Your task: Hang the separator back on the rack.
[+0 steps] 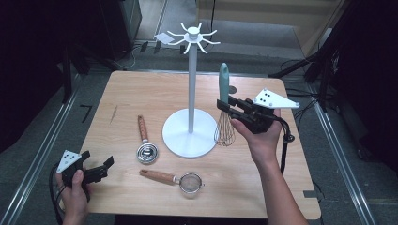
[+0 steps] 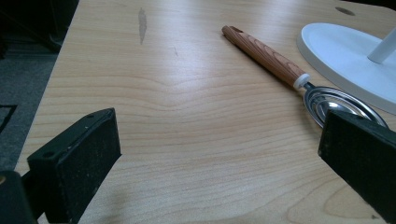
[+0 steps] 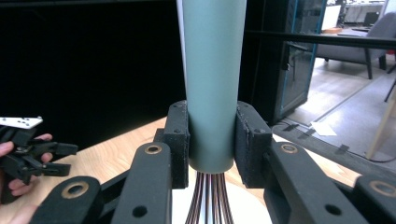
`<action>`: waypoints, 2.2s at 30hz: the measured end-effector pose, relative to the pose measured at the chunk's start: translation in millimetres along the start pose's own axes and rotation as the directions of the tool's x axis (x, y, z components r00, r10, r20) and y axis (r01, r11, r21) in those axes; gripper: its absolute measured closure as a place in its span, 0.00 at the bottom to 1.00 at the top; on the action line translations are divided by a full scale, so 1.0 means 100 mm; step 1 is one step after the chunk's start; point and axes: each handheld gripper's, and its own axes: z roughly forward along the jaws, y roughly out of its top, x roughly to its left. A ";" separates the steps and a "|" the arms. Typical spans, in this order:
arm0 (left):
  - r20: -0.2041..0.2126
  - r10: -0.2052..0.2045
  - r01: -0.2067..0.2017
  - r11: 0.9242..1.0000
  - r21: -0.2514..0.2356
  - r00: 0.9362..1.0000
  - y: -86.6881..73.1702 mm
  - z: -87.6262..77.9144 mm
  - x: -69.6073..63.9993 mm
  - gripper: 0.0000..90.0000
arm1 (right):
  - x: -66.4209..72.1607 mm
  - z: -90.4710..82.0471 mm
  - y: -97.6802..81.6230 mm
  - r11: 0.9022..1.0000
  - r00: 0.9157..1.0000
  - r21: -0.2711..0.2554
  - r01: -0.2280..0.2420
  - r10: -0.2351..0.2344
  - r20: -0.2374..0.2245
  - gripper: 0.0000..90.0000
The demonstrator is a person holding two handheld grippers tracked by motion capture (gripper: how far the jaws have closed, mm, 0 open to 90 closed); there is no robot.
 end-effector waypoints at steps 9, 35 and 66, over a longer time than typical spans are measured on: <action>0.000 -0.002 0.002 1.000 0.001 1.000 0.00 0.00 0.00 0.00 | 0.09 0.04 0.08 1.000 1.000 -0.024 0.008 -0.008 -0.008 0.79; 0.001 -0.003 0.003 1.000 -0.002 1.000 0.00 0.00 0.00 0.00 | 0.32 0.12 0.35 0.997 0.998 -0.075 0.034 -0.038 -0.049 0.79; 0.003 -0.006 0.006 1.000 0.004 1.000 0.00 0.00 0.01 0.00 | 0.35 0.28 0.44 0.998 0.999 -0.067 0.010 -0.013 -0.039 0.79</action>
